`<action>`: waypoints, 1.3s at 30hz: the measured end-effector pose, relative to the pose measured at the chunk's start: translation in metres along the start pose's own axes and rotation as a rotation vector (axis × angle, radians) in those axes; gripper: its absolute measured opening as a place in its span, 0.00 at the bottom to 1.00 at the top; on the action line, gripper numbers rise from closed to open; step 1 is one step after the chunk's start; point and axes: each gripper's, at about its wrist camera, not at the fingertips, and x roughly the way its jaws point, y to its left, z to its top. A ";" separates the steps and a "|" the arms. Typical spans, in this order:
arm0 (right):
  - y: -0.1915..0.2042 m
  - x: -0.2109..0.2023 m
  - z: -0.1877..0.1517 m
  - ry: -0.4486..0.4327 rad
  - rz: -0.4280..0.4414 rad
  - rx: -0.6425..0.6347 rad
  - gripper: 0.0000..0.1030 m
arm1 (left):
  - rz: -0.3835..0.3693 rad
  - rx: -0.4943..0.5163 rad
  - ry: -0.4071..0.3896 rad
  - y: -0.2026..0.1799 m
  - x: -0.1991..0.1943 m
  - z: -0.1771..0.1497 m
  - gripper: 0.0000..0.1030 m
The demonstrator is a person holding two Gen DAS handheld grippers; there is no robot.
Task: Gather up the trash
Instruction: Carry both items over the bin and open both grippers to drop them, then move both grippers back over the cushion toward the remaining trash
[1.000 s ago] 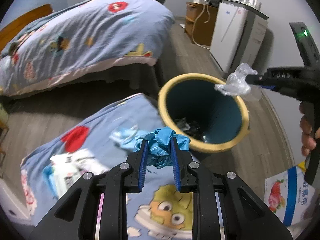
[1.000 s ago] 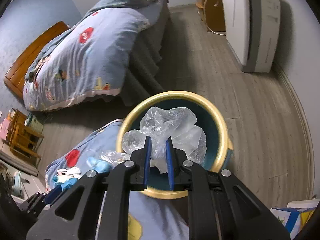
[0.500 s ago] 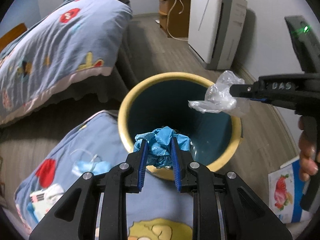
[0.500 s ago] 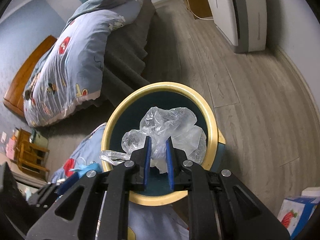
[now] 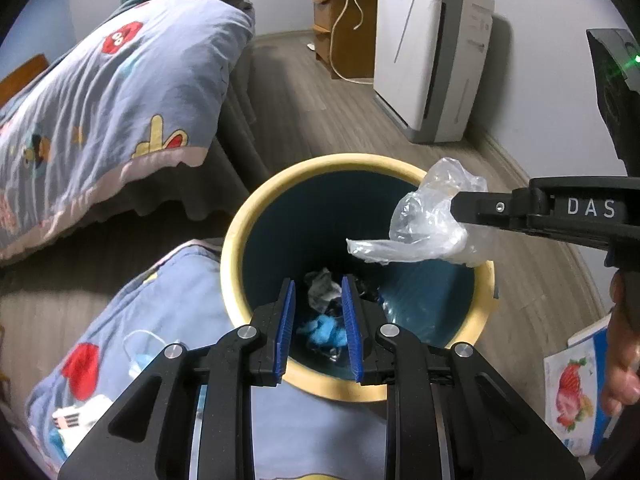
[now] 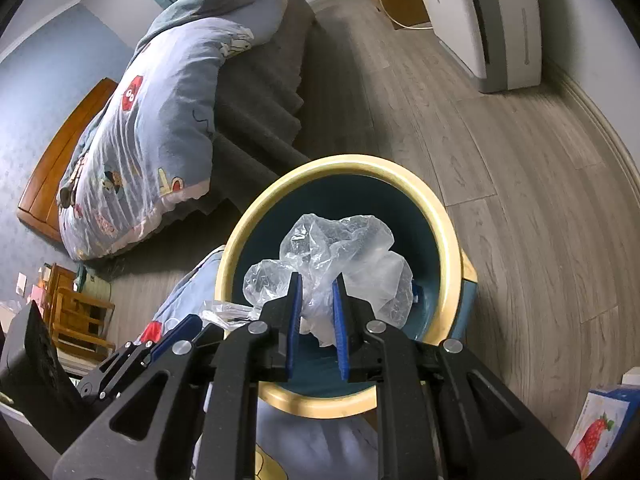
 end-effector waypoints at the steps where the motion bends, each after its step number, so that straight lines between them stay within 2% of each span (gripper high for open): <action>1: 0.001 0.000 0.000 -0.003 0.002 -0.001 0.14 | -0.003 -0.005 0.000 0.001 0.000 -0.002 0.24; 7: 0.002 -0.004 0.000 -0.023 -0.001 0.003 0.17 | 0.015 -0.029 0.011 0.012 -0.001 -0.013 0.24; 9: 0.003 -0.005 0.000 -0.031 -0.007 0.008 0.24 | 0.022 -0.038 0.014 0.015 -0.002 -0.016 0.25; 18: 0.010 -0.009 0.000 -0.051 -0.027 0.008 0.55 | 0.054 -0.057 0.003 0.031 -0.013 -0.024 0.43; 21: 0.018 -0.014 -0.001 -0.063 -0.034 -0.001 0.69 | 0.064 -0.068 -0.009 0.038 -0.022 -0.027 0.51; 23: 0.024 -0.018 -0.001 -0.072 -0.044 -0.009 0.78 | 0.075 -0.071 -0.019 0.042 -0.030 -0.030 0.64; 26: 0.036 -0.025 -0.003 -0.080 -0.062 -0.016 0.93 | 0.090 -0.074 -0.039 0.049 -0.046 -0.033 0.78; 29: 0.052 -0.030 -0.004 -0.084 -0.097 -0.051 0.94 | 0.103 -0.093 -0.057 0.059 -0.064 -0.038 0.89; 32: 0.073 -0.037 -0.007 -0.089 -0.147 -0.108 0.94 | 0.123 -0.120 -0.070 0.074 -0.085 -0.045 0.91; 39: 0.114 -0.048 -0.019 -0.115 -0.167 -0.218 0.94 | 0.173 -0.147 -0.088 0.117 -0.139 -0.066 0.93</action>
